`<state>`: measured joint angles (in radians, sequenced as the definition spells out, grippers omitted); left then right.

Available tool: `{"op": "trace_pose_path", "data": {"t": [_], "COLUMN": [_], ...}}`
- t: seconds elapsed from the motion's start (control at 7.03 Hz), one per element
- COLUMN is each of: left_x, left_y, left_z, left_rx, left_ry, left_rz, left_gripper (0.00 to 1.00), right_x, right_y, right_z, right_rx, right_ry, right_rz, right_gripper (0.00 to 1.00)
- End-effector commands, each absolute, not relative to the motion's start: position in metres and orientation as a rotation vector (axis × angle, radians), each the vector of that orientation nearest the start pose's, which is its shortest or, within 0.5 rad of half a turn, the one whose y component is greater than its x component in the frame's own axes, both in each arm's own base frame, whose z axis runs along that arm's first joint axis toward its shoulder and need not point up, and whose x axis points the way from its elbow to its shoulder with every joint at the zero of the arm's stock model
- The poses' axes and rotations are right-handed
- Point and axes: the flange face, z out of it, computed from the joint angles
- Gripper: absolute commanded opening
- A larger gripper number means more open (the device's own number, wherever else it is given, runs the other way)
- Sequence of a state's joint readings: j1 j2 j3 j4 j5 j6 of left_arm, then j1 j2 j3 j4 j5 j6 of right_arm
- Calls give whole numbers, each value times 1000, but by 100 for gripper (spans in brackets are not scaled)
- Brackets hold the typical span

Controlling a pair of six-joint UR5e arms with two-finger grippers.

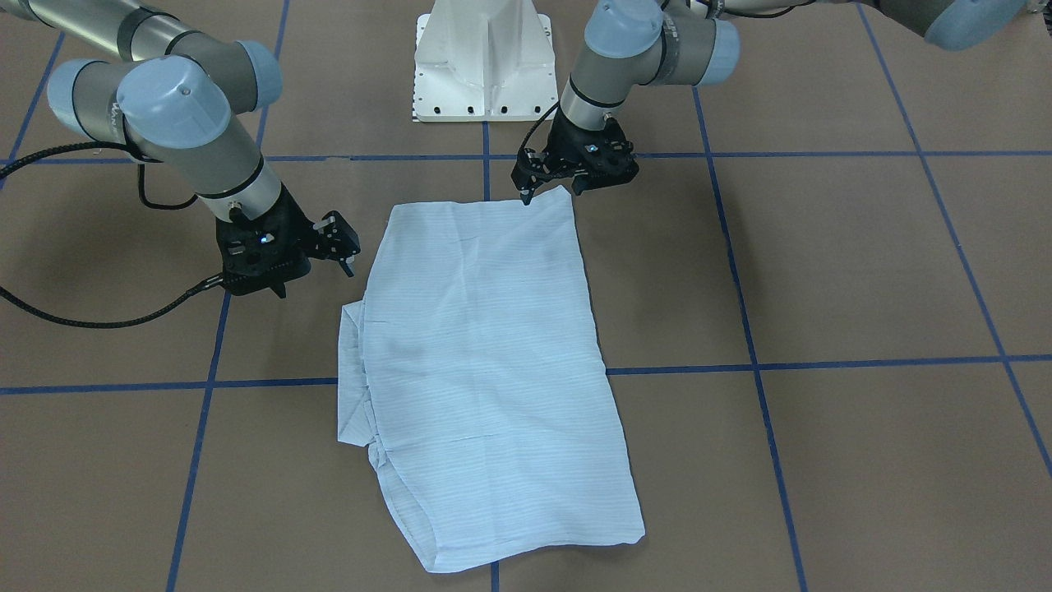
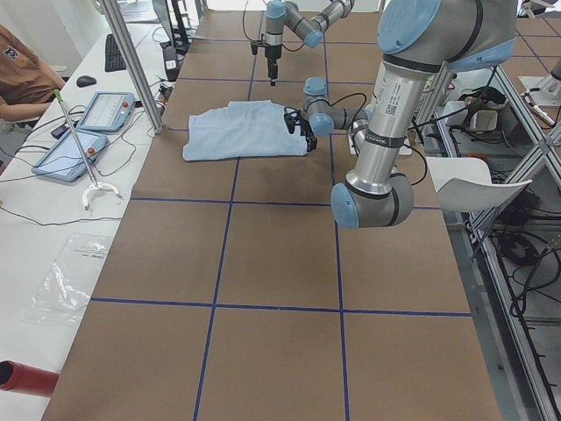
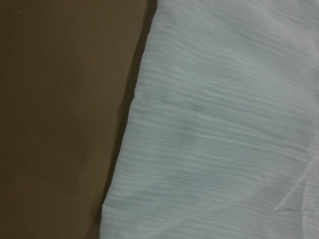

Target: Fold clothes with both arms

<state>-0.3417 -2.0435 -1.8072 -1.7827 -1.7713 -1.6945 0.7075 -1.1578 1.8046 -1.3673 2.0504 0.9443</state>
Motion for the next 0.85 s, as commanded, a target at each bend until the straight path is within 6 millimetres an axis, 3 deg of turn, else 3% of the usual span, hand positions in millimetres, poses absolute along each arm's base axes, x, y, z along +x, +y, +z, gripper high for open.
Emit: {"op": "trace_pose_path", "data": {"t": [0.0,0.71], "left_x": [563,561], "left_y": [-314,-320], "left_z": [270,270], "left_rx": [-89,-84], "left_ry": [920,920], "left_rz": [-334,-344], "left_gripper": [79,39], "right_x": [-414,-415], "right_y": [-461,-461], "right_z": [295,296], "right_rx": [157,159], "right_ry": [-939,-936], "right_rz": [-123,-122], "right_gripper": [100,100]}}
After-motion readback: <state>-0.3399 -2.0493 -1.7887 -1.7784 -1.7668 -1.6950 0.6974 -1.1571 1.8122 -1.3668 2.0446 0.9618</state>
